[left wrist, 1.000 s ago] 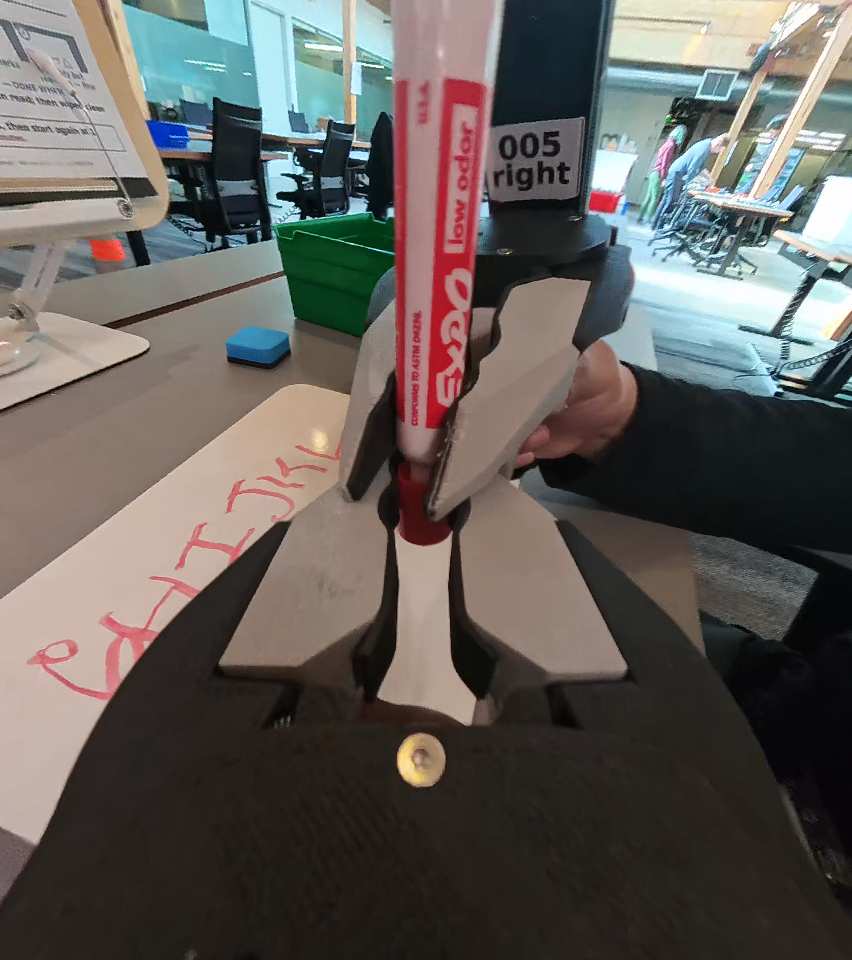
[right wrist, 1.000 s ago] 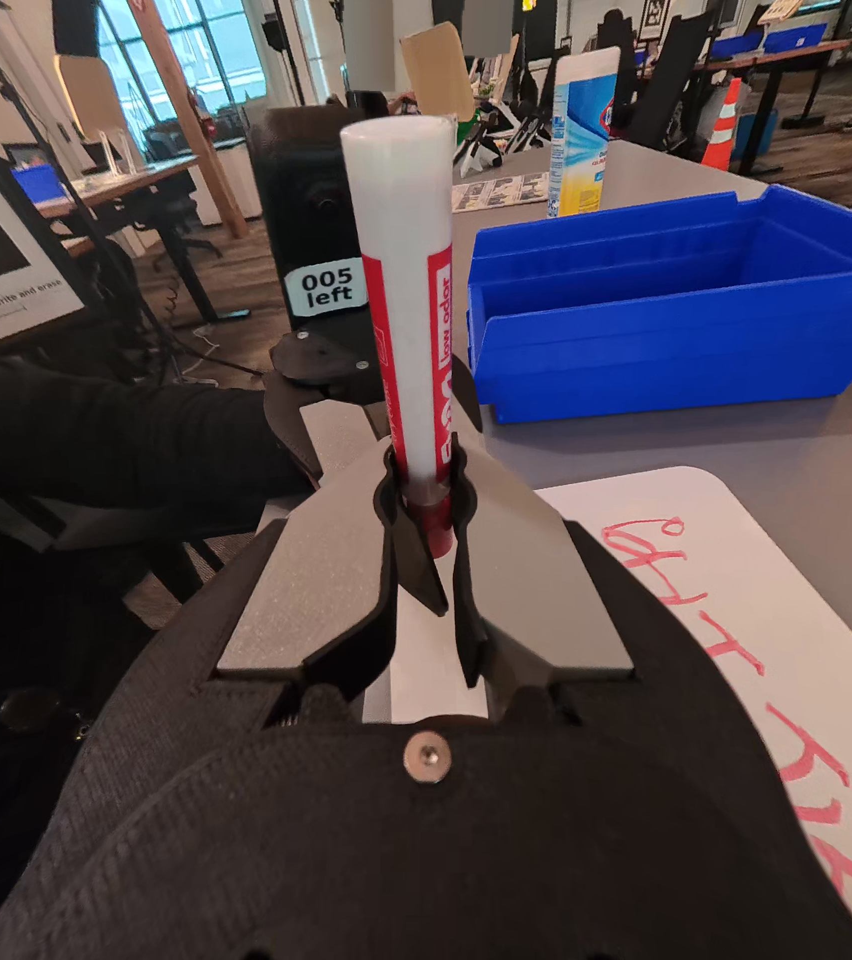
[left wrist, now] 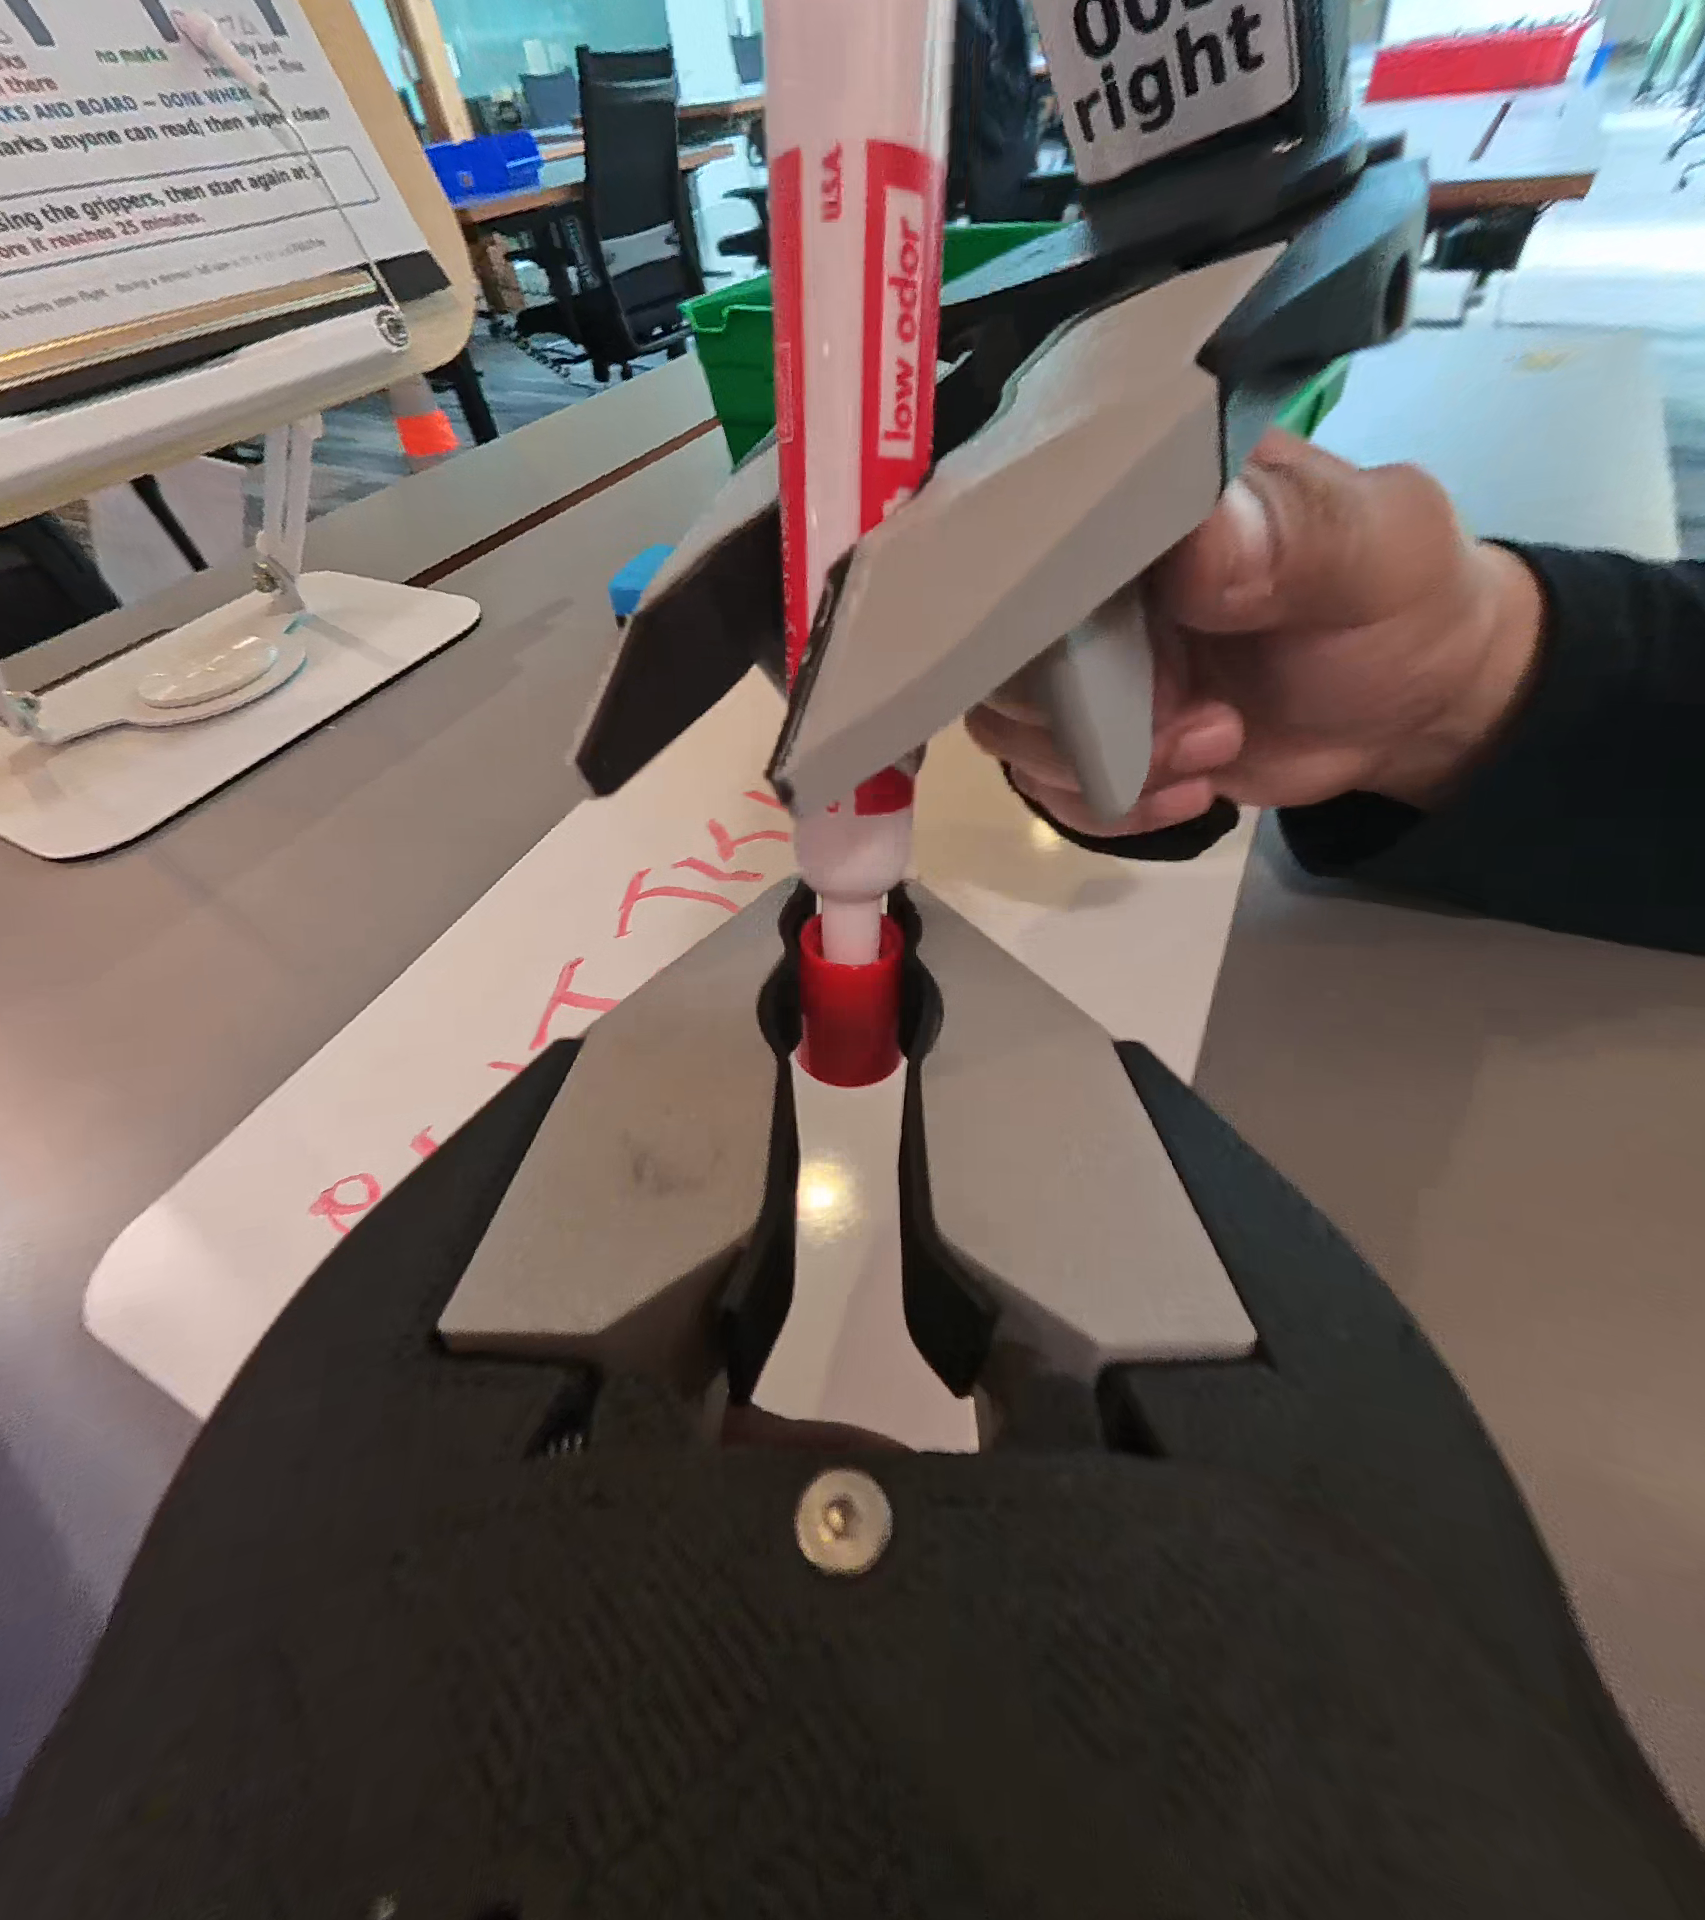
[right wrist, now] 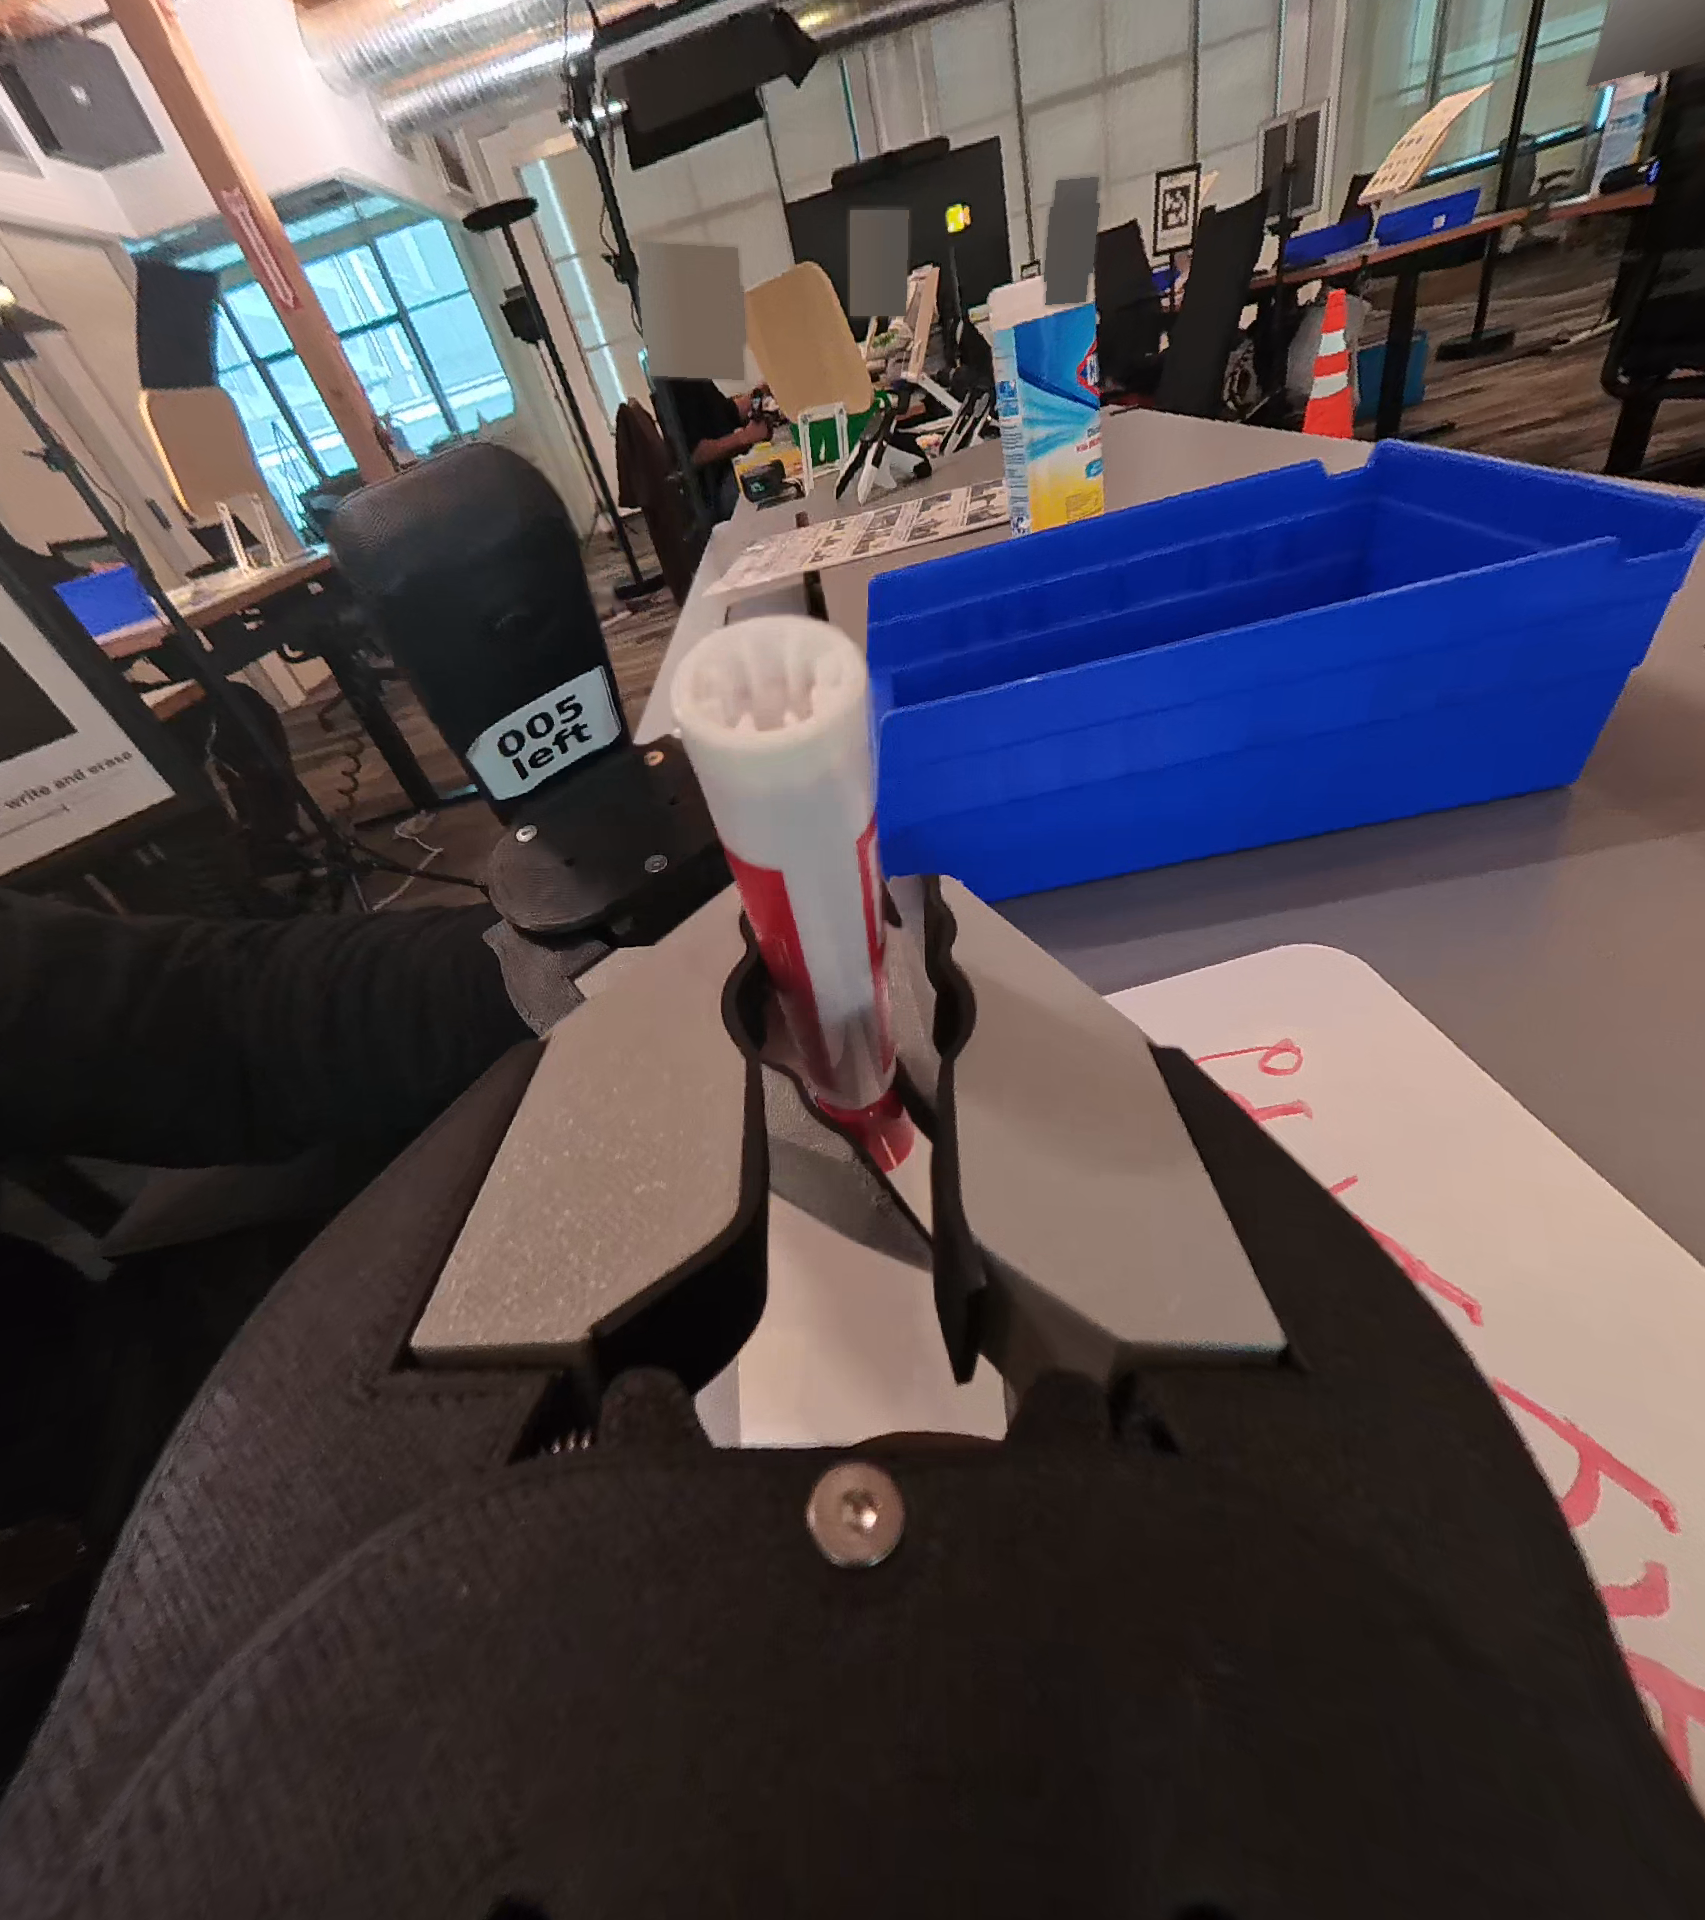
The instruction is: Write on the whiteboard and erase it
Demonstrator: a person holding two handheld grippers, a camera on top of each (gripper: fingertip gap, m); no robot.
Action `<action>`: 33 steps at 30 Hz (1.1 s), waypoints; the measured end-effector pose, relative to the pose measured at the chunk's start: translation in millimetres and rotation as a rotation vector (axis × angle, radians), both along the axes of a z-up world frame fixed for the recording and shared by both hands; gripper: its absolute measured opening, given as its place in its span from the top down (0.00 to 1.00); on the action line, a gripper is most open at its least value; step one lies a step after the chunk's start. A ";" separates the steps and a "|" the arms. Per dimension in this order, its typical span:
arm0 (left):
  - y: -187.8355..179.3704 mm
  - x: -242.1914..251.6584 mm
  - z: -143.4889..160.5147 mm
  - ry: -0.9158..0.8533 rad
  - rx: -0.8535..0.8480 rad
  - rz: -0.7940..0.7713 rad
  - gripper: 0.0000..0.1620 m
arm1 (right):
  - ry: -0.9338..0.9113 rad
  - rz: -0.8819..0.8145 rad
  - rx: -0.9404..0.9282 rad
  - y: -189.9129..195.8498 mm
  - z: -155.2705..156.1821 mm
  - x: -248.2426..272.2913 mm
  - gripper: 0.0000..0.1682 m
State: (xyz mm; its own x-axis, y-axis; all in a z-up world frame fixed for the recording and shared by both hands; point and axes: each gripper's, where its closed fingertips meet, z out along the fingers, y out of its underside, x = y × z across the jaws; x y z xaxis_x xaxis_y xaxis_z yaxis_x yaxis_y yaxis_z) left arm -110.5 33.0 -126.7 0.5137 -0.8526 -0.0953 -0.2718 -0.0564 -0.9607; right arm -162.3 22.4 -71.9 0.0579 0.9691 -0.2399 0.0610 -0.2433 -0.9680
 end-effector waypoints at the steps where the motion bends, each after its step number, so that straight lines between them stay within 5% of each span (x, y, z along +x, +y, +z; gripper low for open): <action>1: 2.8 -1.9 -1.2 0.024 0.024 0.021 0.93 | -0.004 -0.003 -0.011 2.0 -0.9 1.8 0.83; 14: 24.2 -20.7 -38.5 0.514 0.331 0.163 0.93 | -0.268 0.028 -0.009 5.2 -50.4 16.8 0.87; 26: 17.2 -7.5 -31.8 0.276 0.077 0.083 0.93 | -0.189 -0.026 -0.020 14.2 -38.8 17.4 0.90; 33: 16.0 -1.6 -45.5 0.364 0.056 0.043 0.94 | -0.430 -0.046 0.152 7.9 -48.1 13.6 0.91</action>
